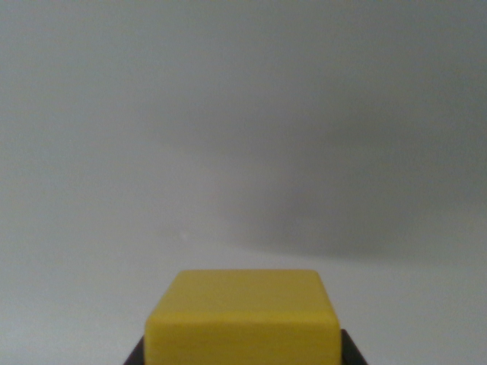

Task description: Pick yellow cube

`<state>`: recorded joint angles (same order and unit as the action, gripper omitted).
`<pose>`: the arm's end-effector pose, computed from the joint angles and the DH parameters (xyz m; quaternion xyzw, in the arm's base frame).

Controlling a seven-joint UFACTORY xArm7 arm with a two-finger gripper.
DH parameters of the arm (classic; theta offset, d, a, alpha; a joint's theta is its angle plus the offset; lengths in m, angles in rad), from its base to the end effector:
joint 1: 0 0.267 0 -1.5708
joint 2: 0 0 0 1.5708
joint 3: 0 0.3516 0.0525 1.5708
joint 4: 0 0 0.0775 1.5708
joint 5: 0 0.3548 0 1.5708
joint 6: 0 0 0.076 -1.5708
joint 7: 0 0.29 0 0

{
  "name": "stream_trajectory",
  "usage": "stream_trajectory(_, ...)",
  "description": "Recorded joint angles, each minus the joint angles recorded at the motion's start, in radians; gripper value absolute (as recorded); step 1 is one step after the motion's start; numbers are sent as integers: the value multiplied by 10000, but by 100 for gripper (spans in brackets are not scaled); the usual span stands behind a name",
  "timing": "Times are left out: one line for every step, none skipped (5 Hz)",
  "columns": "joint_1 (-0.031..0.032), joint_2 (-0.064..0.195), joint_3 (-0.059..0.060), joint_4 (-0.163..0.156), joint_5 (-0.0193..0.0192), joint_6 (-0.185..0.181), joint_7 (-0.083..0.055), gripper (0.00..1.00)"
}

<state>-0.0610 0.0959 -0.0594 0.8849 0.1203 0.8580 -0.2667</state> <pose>0.4481 -0.0344 0.1233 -0.9980 -0.0322 0.0257 0.0471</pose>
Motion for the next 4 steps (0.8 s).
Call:
stream_trajectory(0,0,0,0,0,0,0,100)
stream_trajectory(1,-166,-6,270,-39,434,49,100)
stream_trajectory(1,-166,-6,270,-39,434,49,100)
stream_trajectory(3,-341,-13,553,-79,889,100,100)
